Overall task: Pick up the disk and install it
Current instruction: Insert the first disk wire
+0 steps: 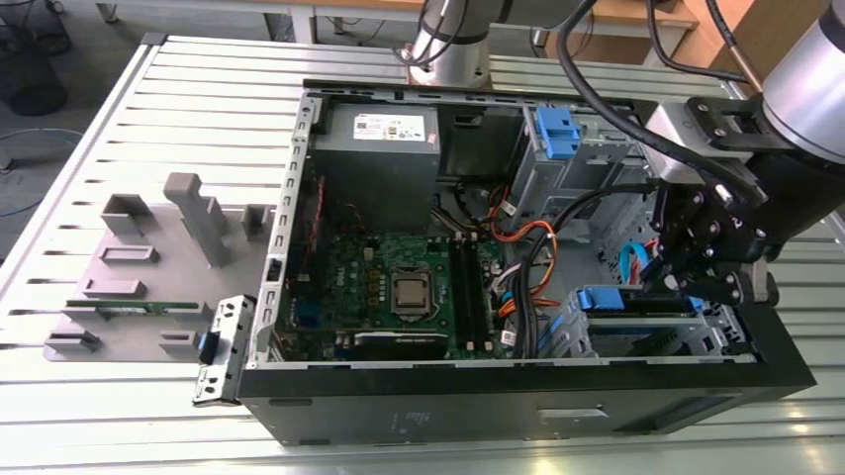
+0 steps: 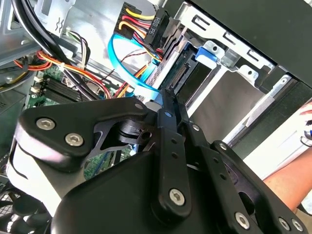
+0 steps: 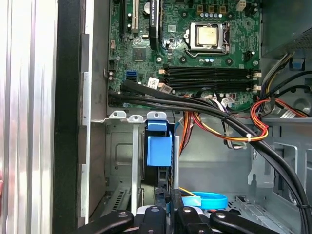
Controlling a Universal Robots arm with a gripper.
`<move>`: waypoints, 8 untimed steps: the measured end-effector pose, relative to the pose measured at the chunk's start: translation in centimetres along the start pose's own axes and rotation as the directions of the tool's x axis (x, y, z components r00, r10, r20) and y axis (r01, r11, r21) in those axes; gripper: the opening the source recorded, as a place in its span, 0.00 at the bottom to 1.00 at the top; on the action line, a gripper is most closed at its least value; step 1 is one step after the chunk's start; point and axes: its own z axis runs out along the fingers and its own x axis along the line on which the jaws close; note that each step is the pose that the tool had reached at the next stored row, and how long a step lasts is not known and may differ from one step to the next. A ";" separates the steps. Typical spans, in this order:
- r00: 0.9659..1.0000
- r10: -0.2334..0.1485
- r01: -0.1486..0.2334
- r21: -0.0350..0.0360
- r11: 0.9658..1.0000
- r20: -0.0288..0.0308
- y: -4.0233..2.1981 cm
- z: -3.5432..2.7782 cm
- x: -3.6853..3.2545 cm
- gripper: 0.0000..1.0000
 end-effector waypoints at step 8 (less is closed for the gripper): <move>1.000 0.000 0.000 0.000 1.000 0.001 0.05 0.28 0.00 0.16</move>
